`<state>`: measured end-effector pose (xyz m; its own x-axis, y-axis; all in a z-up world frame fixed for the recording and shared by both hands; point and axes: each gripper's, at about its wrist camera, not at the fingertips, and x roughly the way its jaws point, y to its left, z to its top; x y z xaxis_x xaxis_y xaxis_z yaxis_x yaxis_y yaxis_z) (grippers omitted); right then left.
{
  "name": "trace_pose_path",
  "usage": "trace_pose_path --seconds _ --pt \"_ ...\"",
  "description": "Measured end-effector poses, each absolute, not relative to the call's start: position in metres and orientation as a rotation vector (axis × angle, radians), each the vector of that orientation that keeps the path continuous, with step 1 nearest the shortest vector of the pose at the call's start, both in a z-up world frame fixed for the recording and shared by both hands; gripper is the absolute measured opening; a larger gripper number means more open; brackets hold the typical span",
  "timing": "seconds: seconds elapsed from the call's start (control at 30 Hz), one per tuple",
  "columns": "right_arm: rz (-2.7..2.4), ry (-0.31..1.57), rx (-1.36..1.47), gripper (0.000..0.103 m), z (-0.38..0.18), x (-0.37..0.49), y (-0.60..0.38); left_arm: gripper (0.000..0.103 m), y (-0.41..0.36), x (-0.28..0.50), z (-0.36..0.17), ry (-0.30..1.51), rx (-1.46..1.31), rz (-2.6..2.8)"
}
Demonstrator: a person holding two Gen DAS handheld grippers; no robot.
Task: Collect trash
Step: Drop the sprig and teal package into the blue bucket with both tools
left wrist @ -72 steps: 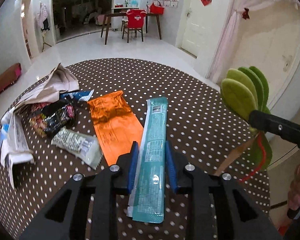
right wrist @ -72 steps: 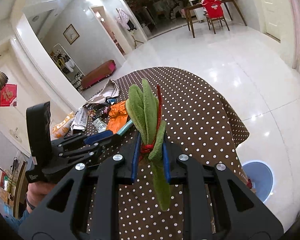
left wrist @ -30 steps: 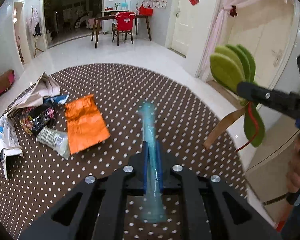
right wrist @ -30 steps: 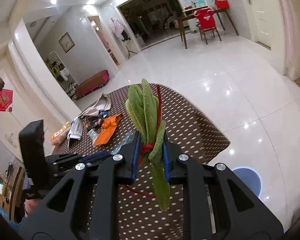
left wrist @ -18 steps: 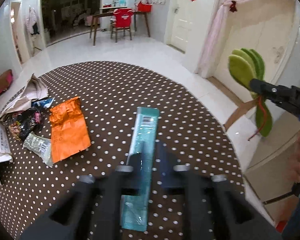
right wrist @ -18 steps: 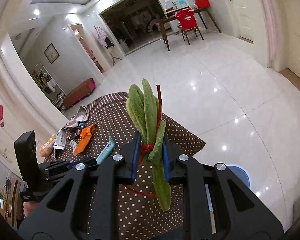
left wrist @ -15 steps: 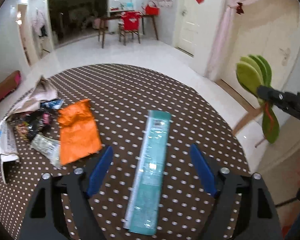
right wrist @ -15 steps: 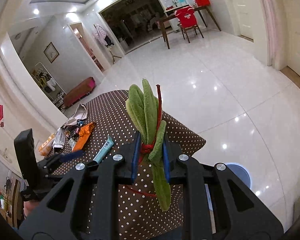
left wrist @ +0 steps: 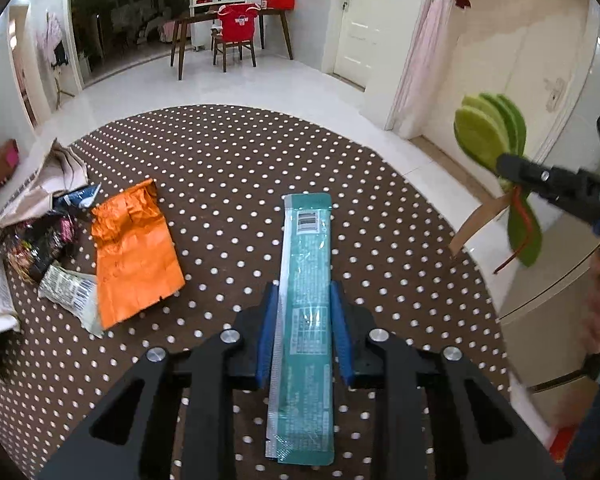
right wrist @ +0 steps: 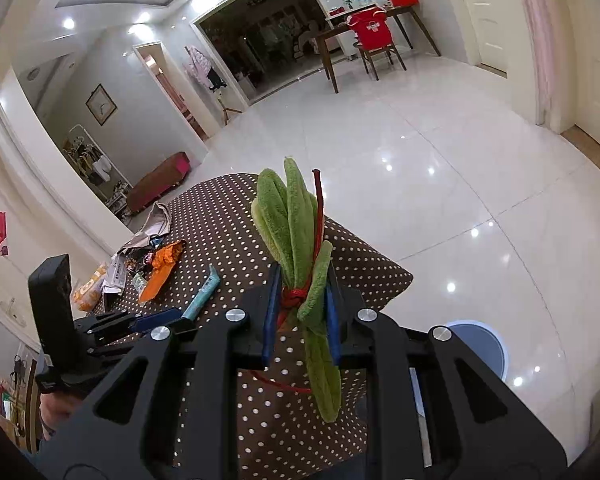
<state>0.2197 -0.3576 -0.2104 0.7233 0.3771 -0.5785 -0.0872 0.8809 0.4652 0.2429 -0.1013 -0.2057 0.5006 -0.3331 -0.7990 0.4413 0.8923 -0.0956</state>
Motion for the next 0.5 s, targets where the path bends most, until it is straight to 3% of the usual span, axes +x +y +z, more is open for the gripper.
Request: trace_pose_path --seconds 0.27,0.5 --pt "0.193 0.733 0.441 0.020 -0.225 0.225 -0.383 0.025 -0.110 0.239 -0.188 0.876 0.053 -0.503" --pt "0.071 0.890 0.541 0.020 -0.307 0.246 -0.427 0.025 -0.137 0.242 -0.175 0.845 0.010 -0.552"
